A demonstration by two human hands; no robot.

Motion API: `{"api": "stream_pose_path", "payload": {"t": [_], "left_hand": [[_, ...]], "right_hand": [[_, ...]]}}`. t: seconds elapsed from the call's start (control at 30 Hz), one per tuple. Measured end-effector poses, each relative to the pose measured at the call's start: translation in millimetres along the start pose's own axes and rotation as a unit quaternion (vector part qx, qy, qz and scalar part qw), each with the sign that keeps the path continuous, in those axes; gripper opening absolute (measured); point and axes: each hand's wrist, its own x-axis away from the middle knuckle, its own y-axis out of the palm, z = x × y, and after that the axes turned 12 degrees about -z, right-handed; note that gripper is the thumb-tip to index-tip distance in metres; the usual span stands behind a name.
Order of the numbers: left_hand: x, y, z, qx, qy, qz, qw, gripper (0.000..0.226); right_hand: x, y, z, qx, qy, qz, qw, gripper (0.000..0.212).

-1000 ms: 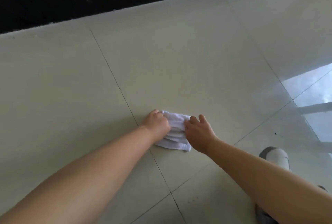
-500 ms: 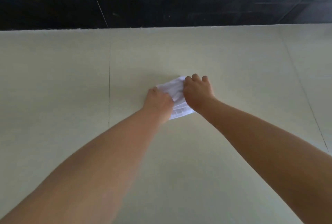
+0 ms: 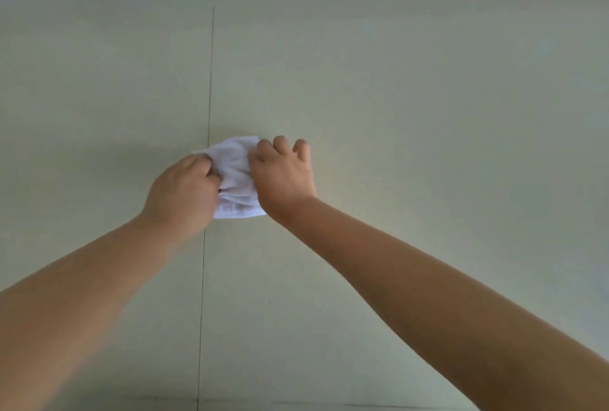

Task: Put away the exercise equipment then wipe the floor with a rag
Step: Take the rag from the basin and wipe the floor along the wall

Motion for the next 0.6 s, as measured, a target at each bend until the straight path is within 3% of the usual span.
{"api": "stream_pose_path", "payload": {"t": [0.03, 0.13, 0.33, 0.4, 0.47, 0.6], "left_hand": [[15.6, 13.2, 7.8, -0.009, 0.03, 0.016, 0.999, 0.022], [49.4, 37.6, 45.2, -0.02, 0.129, 0.036, 0.991, 0.034], [36.3, 17.8, 127.9, -0.003, 0.255, 0.044, 0.966, 0.035], [9.3, -3.9, 156.6, 0.022, 0.242, 0.024, 0.97, 0.039], [-12.4, -39.7, 181.4, 0.072, 0.21, 0.064, 0.973, 0.04], [-50.8, -73.8, 197.3, 0.128, 0.117, 0.005, 0.985, 0.033]], "right_hand": [[22.2, 12.2, 3.9, -0.01, -0.013, 0.016, 1.0, 0.014], [100.5, 50.3, 24.3, -0.038, -0.026, 0.055, 0.997, 0.038], [177.7, 40.2, 93.8, -0.015, 0.078, 0.062, 0.995, 0.038], [176.8, 28.5, 128.1, -0.004, 0.133, 0.087, 0.987, 0.038], [162.3, 12.1, 155.1, 0.004, 0.206, 0.089, 0.975, 0.037], [114.0, -25.3, 161.5, -0.016, 0.292, 0.019, 0.956, 0.032]]}}
